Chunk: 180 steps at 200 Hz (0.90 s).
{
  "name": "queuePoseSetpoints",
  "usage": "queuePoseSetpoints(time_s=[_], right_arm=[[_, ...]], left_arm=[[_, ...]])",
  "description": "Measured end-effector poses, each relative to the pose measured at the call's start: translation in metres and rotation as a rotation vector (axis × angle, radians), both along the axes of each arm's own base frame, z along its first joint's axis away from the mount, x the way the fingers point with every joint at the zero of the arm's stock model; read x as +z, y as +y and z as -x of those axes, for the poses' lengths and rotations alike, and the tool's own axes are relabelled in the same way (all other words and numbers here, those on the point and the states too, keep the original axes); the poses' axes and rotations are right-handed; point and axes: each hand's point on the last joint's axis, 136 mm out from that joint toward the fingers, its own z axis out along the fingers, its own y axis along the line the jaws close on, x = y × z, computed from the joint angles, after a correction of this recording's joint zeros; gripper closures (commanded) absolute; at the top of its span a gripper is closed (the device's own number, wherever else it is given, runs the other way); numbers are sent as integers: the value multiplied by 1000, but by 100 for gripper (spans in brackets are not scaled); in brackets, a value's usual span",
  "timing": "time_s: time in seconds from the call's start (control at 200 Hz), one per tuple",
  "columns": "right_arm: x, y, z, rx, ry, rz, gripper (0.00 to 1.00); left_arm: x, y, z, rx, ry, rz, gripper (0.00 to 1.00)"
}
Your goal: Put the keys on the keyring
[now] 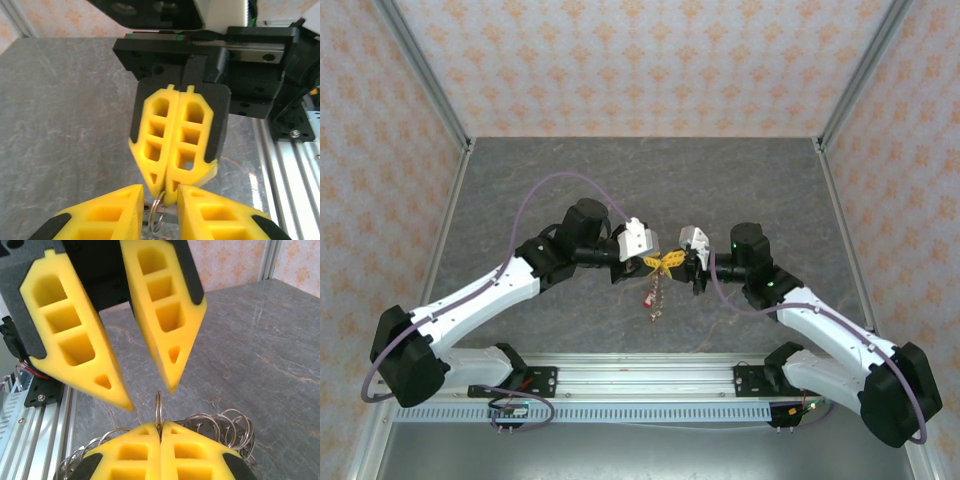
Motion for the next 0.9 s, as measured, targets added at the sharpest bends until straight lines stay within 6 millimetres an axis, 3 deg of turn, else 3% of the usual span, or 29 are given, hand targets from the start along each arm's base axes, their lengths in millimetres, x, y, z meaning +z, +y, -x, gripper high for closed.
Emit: queuePoseSetpoints(time_s=[0.48,0.676,0.736,0.901], right_arm=[[-3,-2,2,16,-28,53,100],[-3,-2,2,16,-28,53,100],[-4,-2,1,13,-32,55,100],[-6,-5,-6,-25,-54,79,98]], left_arm=[[-25,5,-1,-15,17,-181,77],[-28,5,-1,-24,25,-197,87],[-28,5,-2,-27,25,-199,100],[-29,4,-4,-17,48,-211,100]])
